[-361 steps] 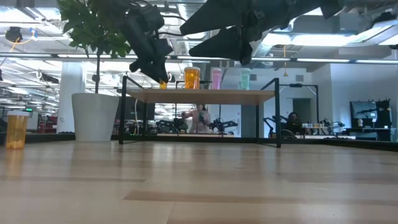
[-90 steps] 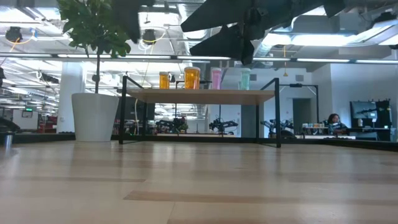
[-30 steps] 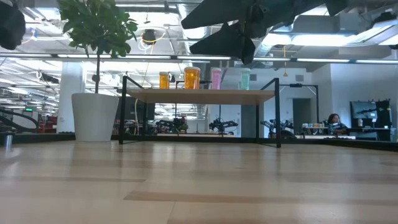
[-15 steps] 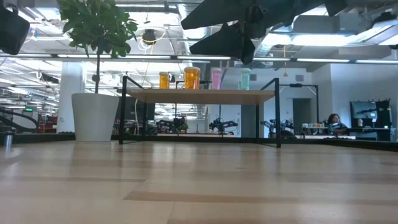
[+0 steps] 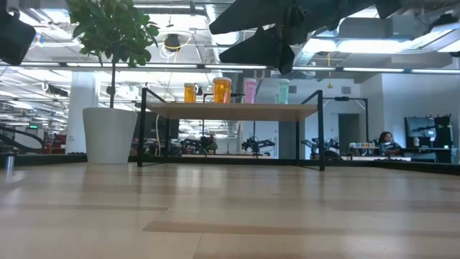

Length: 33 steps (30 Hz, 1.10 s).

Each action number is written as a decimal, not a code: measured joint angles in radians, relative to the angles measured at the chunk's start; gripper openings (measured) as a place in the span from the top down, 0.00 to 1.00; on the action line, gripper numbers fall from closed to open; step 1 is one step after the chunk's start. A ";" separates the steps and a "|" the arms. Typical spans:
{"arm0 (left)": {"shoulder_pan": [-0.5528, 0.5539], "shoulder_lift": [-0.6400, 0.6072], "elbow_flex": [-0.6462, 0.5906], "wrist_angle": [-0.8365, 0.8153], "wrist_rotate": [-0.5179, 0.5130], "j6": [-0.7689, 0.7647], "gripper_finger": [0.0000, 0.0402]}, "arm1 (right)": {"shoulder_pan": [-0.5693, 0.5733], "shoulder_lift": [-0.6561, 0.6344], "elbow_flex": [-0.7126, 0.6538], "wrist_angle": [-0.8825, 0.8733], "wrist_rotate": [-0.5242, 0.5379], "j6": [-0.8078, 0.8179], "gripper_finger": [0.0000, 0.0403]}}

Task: Pick and place medicine bottles onto shelf by color
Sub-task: Put the small orange pill bottle on the shelf aligned with the other small orange pill bottles

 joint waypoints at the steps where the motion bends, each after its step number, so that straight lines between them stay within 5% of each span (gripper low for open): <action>1: 0.000 0.000 0.000 -0.004 0.000 -0.005 0.29 | 0.000 0.000 0.000 0.000 0.000 0.000 0.30; 24: -0.060 0.000 -0.004 -0.022 -0.029 -0.219 0.29 | 0.001 0.000 0.000 -0.008 0.000 0.001 0.30; 33: -0.055 -0.001 -0.170 0.260 -0.033 -0.243 0.29 | 0.001 0.000 0.000 -0.008 0.000 0.001 0.30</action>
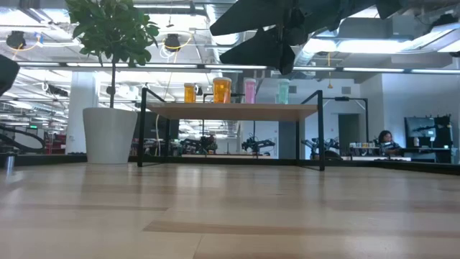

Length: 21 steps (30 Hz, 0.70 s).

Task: Pick and place medicine bottles onto shelf by color
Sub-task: Put the small orange pill bottle on the shelf aligned with the other small orange pill bottles

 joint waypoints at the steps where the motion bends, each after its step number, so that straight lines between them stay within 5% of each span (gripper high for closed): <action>1: 0.000 0.000 -0.004 0.001 0.000 -0.008 0.29 | 0.000 0.000 0.000 0.000 0.000 0.000 0.30; 9: 0.000 0.000 -0.010 0.001 0.004 -0.018 0.32 | 0.000 0.000 0.000 0.000 0.000 0.000 0.30; 21: 0.000 0.000 -0.010 -0.010 0.013 -0.017 0.60 | 0.000 0.000 0.000 0.000 0.000 -0.001 0.30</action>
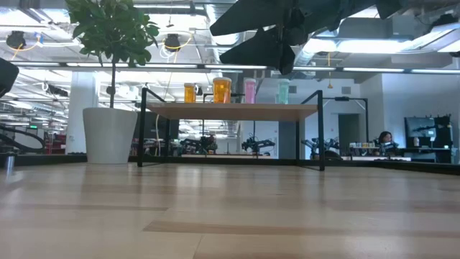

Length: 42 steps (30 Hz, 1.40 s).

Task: Pick and place medicine bottles onto shelf by color
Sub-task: Put the small orange pill bottle on the shelf aligned with the other small orange pill bottles

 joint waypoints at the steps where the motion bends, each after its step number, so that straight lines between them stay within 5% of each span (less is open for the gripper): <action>1: 0.000 0.000 0.000 0.000 0.000 0.000 0.62 | 0.000 0.000 0.000 0.000 0.000 0.000 0.30; 19: 0.000 0.000 0.000 -0.014 0.052 0.011 0.76 | 0.000 0.000 0.000 0.000 0.000 0.000 0.30; 33: -0.002 -0.091 0.001 -0.008 0.094 0.066 0.39 | 0.000 0.000 0.000 0.000 0.000 0.000 0.30; 42: -0.070 -0.092 0.035 0.019 0.253 -0.104 0.32 | 0.000 0.000 0.000 0.000 0.000 0.000 0.30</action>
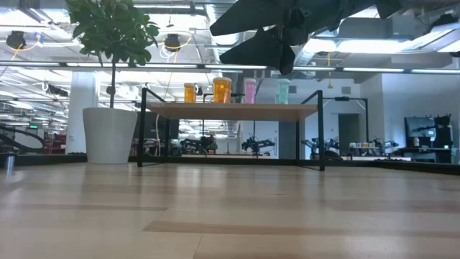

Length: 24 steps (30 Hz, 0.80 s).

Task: Pick and place medicine bottles onto shelf by color
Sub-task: Put the small orange pill bottle on the shelf aligned with the other small orange pill bottles

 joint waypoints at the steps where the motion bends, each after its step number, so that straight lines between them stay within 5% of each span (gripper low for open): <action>1: -0.008 0.000 0.014 -0.025 0.010 -0.015 0.32 | 0.000 0.000 0.000 0.000 0.000 0.000 0.30; 14: -0.026 0.149 0.052 0.033 -0.038 -0.077 0.35 | 0.006 0.000 0.000 -0.010 0.000 0.000 0.30; 24: -0.003 0.192 -0.022 0.205 -0.195 -0.072 0.36 | 0.011 0.000 0.000 -0.015 -0.001 -0.001 0.30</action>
